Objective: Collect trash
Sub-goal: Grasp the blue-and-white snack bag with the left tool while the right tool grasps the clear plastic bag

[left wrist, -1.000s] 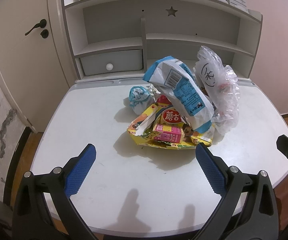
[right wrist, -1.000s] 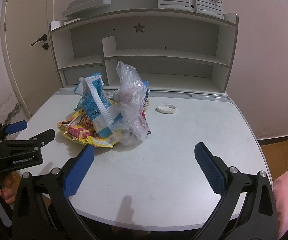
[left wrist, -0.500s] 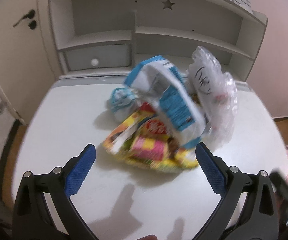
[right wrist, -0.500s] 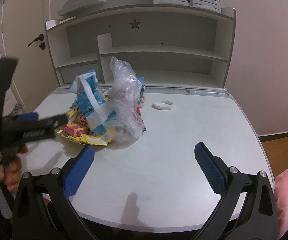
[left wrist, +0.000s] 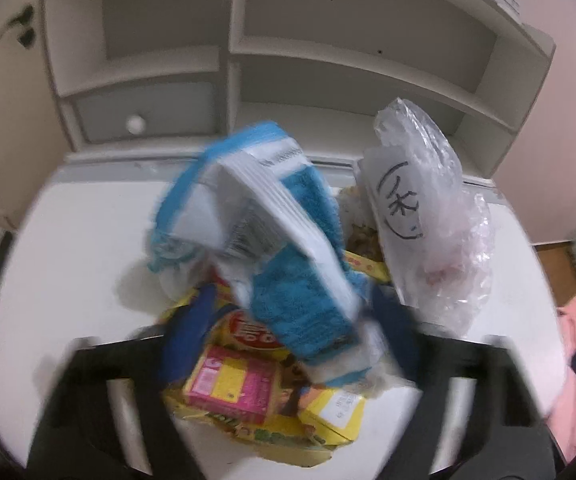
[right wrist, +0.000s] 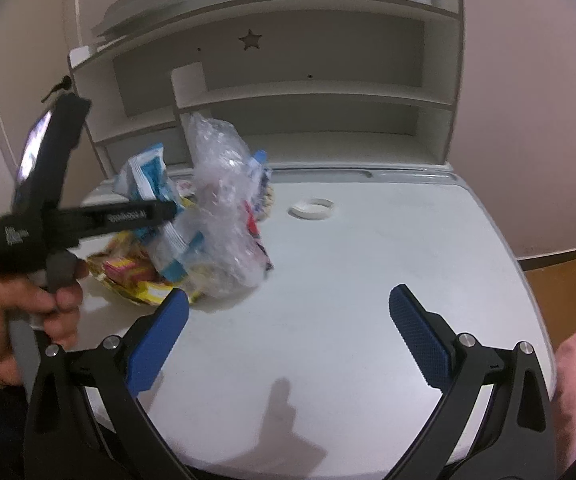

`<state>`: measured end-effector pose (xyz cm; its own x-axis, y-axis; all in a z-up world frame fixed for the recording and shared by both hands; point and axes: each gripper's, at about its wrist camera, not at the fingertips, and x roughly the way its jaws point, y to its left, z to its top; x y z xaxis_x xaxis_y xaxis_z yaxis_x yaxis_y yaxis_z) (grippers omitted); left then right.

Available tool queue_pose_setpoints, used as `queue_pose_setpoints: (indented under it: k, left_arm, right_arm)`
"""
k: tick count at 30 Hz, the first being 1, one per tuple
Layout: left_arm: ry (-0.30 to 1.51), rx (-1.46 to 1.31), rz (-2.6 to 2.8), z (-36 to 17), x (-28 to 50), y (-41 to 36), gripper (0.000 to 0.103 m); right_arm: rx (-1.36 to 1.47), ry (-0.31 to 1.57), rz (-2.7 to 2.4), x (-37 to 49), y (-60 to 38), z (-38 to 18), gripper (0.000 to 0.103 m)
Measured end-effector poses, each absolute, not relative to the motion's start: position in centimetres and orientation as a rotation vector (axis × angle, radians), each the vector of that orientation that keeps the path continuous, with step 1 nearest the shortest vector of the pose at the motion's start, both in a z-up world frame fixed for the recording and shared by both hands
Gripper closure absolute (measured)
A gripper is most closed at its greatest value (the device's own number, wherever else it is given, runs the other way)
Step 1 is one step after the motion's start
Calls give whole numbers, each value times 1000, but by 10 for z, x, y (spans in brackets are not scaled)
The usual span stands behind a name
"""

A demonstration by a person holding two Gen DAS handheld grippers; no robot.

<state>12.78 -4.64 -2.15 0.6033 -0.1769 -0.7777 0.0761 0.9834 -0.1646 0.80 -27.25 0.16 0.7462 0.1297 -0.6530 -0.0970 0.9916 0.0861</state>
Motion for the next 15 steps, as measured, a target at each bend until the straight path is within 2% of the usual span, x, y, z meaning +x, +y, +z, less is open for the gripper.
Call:
queue_pose_setpoints:
  k: [3,11,15]
  left_arm:
    - [897,-130,-163,-16,122,-38,57]
    - [724,-131,-120,43,67,16,58]
    - [685,-109,-79,58,48,36,58]
  right_arm:
    - [46,724,149,24,-264,4,6]
    - [-24,737,208,89,-217,12,6]
    - [-106,769,189,118,-192,6,19]
